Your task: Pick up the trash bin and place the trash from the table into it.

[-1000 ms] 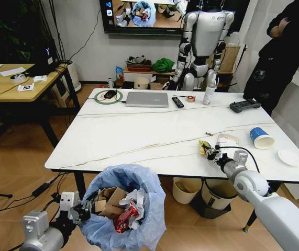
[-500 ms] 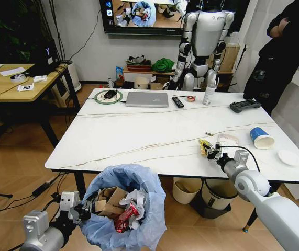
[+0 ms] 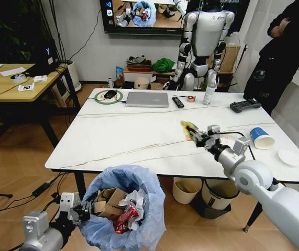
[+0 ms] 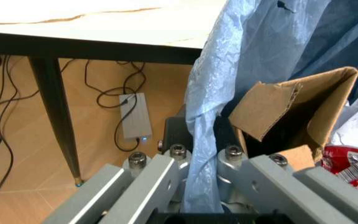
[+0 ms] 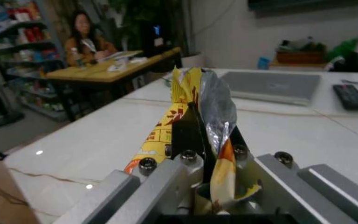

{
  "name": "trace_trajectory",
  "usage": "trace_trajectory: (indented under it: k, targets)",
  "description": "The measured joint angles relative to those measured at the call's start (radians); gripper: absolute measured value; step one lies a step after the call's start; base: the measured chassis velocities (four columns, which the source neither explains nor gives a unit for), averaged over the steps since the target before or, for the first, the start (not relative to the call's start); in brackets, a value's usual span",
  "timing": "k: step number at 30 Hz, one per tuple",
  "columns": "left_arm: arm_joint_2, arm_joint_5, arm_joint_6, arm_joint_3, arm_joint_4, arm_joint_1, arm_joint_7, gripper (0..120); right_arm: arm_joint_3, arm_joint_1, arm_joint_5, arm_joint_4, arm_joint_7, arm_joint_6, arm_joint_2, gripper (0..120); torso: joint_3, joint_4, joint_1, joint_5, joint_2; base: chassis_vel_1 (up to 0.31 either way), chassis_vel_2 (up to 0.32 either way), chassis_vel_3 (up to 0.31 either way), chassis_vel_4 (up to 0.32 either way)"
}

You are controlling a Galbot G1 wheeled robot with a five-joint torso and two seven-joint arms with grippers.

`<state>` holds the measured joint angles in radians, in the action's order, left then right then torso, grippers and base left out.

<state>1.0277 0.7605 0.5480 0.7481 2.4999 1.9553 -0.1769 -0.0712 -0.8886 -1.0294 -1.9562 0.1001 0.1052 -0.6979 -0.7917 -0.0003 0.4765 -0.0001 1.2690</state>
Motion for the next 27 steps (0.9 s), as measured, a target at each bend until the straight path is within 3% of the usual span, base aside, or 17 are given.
trace_trajectory:
  k: [4, 10, 18, 27]
  targets:
    - [-0.001, 0.000, 0.000, 0.000, 0.000, 0.008, 0.000, 0, 0.090, 0.120, -0.036, -0.014, 0.107, -0.043, 0.022, 0, 0.000, 0.0002, 0.000, 0.0002, 0.000, 0.000, 0.000, 0.000, 0.000]
    - [-0.007, -0.001, 0.002, 0.005, 0.000, 0.012, -0.001, 0, 0.220, 0.268, -0.090, -0.033, 0.165, -0.079, 0.006, 0, 0.000, 0.0002, 0.000, 0.0001, 0.000, 0.000, 0.000, 0.000, 0.000]
    - [-0.019, -0.004, 0.006, 0.010, 0.000, 0.018, -0.003, 0, 0.459, 0.428, -0.118, -0.007, 0.280, -0.150, -0.093, 0, 0.000, 0.0004, 0.000, -0.0001, 0.000, 0.000, 0.000, 0.000, 0.000]
    - [-0.022, -0.002, 0.006, 0.017, 0.000, 0.017, -0.004, 0, 0.617, 0.545, -0.115, 0.056, 0.372, -0.180, -0.161, 0, 0.000, 0.0002, 0.000, -0.0002, 0.000, 0.000, 0.000, 0.000, 0.000]
